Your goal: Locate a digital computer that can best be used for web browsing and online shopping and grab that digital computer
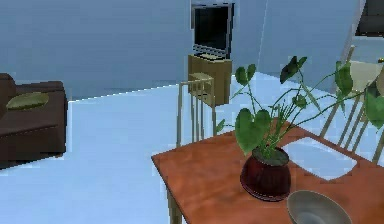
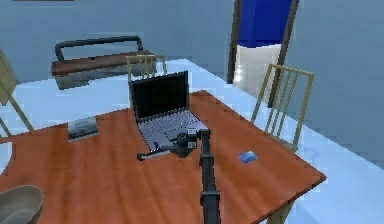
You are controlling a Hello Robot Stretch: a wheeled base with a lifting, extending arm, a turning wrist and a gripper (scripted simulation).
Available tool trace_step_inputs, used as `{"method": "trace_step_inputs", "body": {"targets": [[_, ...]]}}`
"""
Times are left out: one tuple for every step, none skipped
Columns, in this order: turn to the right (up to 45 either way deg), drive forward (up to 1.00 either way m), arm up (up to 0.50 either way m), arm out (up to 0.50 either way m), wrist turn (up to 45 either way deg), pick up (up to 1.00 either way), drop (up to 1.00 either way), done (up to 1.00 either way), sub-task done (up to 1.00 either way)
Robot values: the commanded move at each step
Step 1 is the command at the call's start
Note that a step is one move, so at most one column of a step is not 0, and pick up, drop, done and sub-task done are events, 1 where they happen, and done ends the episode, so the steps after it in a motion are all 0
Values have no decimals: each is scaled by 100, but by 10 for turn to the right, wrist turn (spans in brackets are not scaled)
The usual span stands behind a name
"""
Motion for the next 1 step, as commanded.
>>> {"method": "trace_step_inputs", "body": {"targets": [[0, 0, 0, 0, 0, 100, 0, 0, 0]]}}
